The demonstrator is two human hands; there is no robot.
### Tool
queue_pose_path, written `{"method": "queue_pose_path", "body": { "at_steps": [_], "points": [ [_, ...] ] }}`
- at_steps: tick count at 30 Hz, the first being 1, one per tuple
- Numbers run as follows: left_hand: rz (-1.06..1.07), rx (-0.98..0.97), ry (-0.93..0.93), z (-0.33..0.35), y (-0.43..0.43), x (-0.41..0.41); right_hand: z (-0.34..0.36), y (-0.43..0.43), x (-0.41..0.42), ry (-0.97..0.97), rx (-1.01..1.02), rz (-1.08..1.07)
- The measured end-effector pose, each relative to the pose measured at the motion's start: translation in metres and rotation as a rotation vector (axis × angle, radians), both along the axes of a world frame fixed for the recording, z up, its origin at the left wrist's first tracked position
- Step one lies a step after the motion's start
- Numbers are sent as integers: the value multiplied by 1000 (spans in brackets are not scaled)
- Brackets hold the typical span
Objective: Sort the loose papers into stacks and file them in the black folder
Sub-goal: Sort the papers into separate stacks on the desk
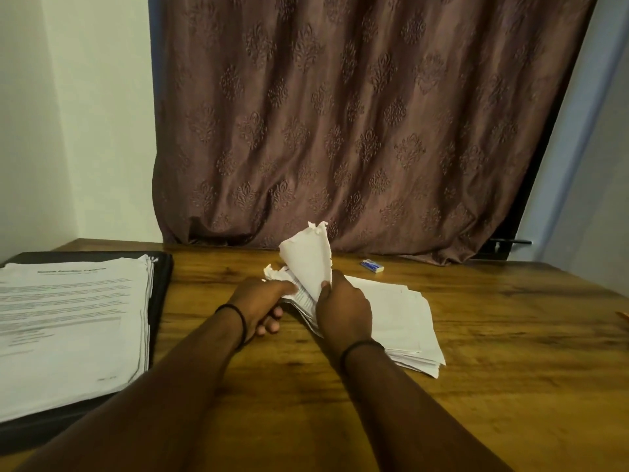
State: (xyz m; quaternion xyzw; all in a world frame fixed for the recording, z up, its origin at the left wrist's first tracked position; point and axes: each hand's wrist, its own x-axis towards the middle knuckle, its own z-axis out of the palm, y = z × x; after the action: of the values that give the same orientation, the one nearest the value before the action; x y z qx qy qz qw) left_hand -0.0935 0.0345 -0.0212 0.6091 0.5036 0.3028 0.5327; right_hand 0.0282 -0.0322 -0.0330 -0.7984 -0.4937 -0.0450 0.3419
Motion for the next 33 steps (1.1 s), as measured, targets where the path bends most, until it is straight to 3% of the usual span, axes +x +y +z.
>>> {"method": "queue_pose_path", "body": {
  "at_steps": [7, 14, 16, 20, 23, 30, 33],
  "points": [
    [-104, 0, -83, 0, -14, 15, -4, -6, -1, 70, 11, 66],
    [215, 59, -274, -4, -3, 13, 10, -9, 4, -370, -1, -4],
    [347, 107, -314, -6, 8, 5, 14, -9, 4, -429, -85, -77],
    [463, 151, -386, -11, 23, -15, 17, -8, 5, -342, -426, -185],
    [467, 97, -452, -14, 29, -25, 18, -14, 9, -294, -562, -233],
    [360, -1, -662, -6, 22, -32, 18, -24, 24, -203, -590, -399],
    [262, -49, -714, -5, 18, -36, 13, -21, 20, -204, -431, -311]
  ]
}}
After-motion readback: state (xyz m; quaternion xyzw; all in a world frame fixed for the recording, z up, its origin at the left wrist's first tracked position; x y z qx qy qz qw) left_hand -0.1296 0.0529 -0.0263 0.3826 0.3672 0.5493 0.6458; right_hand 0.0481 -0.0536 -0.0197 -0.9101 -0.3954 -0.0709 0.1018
